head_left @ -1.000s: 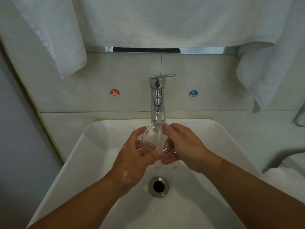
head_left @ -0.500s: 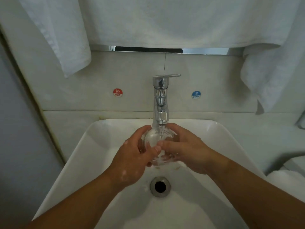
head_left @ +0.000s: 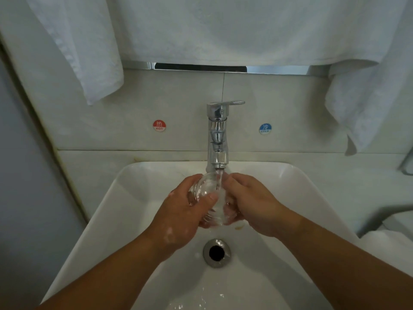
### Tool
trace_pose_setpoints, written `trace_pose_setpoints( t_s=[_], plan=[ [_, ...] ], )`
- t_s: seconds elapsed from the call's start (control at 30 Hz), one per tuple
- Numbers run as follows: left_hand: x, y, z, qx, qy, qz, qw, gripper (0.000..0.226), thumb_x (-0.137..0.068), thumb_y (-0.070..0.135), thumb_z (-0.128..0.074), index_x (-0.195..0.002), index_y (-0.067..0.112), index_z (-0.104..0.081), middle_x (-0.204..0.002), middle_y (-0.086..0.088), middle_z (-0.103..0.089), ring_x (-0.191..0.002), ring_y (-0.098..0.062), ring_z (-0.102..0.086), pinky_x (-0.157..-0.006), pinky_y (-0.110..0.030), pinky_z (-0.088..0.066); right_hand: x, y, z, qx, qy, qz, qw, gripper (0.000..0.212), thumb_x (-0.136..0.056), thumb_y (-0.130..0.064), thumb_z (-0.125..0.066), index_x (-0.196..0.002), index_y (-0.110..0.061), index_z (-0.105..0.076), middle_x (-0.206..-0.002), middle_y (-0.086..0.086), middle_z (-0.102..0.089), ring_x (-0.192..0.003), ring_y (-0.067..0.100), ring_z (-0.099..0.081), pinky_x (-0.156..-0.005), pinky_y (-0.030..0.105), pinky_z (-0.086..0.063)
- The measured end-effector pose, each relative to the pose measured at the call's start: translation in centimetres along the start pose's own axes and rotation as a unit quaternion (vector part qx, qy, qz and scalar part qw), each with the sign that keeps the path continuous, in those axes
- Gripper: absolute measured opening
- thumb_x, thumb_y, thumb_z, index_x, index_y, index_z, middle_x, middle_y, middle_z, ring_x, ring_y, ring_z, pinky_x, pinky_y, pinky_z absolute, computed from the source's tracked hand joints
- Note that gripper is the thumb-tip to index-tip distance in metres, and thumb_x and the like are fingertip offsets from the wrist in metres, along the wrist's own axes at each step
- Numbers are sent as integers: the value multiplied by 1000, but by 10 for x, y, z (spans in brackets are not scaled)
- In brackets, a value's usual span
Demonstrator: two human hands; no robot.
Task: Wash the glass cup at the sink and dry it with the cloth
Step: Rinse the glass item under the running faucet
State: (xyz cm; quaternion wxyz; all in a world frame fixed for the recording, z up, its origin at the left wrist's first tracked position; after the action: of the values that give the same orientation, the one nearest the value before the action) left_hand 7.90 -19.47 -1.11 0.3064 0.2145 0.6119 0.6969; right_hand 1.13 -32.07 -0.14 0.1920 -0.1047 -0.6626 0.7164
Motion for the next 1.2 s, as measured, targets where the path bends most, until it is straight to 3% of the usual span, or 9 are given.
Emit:
trace_pose_setpoints(
  t_s=[0.2,0.4,0.5,0.6,0.7,0.8,0.9,0.97,1.2],
  plan=[
    [-4,-3,13,30,36,21,999,41,-93,22,-73,-131,32,-59,-106,-2,-77,-88,-23,-78,-75,-40,-66,3,5,-9,-45,-86,-32,995,36,-92,-10,-70,-126,-18,-60,-98,13,-75,-80,26,-74,-75,41,-64],
    [-1,0,1,10,-5,17,1000,34,-95,35,-68,-129,38,-62,-104,2,-77,-90,-25,-77,-79,-45,-66,-2,6,2,-11,33,-24,999,42,-99,-47,-55,-95,-6,-62,-56,-1,-60,-50,19,-64,-54,37,-59],
    [2,1,-6,27,-46,5,999,63,-71,36,-86,-128,42,-57,-107,10,-77,-98,-16,-75,-81,-35,-65,-4,9,2,-68,12,-24,997,24,-100,-30,-61,-104,-7,-62,-80,7,-73,-70,26,-74,-73,50,-63],
    [-3,-2,3,61,-21,20,998,54,-83,16,-82,-130,34,-61,-107,1,-79,-97,-22,-77,-80,-37,-64,1,7,-10,-70,-95,-35,992,36,-92,-7,-70,-126,-15,-62,-109,16,-75,-96,32,-75,-81,46,-63],
    [-5,-3,5,62,-21,33,997,40,-96,7,-67,-125,34,-64,-101,-3,-79,-88,-22,-77,-72,-33,-62,3,2,-7,18,-58,-9,998,23,-96,-27,-67,-114,-13,-67,-82,14,-71,-73,26,-73,-65,41,-63],
    [-4,-2,4,9,-7,16,1000,23,-104,22,-57,-122,31,-67,-100,-5,-78,-89,-28,-76,-73,-40,-65,2,10,-4,-10,-13,-38,999,39,-99,-46,-54,-104,-9,-66,-64,5,-63,-58,23,-69,-58,40,-62],
    [-5,-4,12,-2,26,12,1000,25,-107,35,-49,-121,33,-69,-104,-2,-79,-94,-28,-76,-84,-52,-64,9,6,-20,-56,-105,-40,992,24,-99,-24,-62,-122,-17,-62,-90,7,-77,-81,31,-77,-66,46,-64],
    [-4,-2,15,-11,39,8,999,26,-108,37,-46,-120,35,-69,-103,3,-79,-95,-22,-76,-87,-51,-63,12,4,-26,-52,-156,-46,985,41,-94,-9,-68,-131,-22,-58,-110,11,-75,-96,37,-75,-72,46,-63],
    [0,-3,-6,30,-24,10,999,53,-88,31,-76,-136,38,-55,-121,6,-72,-108,-21,-73,-90,-46,-64,1,4,-2,-60,9,-19,998,32,-103,-36,-55,-114,-8,-65,-78,3,-76,-68,20,-75,-62,40,-63]
  ],
)
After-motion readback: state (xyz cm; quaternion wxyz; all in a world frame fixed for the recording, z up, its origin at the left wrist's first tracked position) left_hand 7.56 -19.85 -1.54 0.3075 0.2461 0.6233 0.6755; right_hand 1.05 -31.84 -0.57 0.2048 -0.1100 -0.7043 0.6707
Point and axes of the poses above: each hand's wrist, its own x-axis away from the middle knuckle, its own z-axis out of the back of the hand, y = z × x, the point moved 9 cm from there along -x, towards the middle knuckle
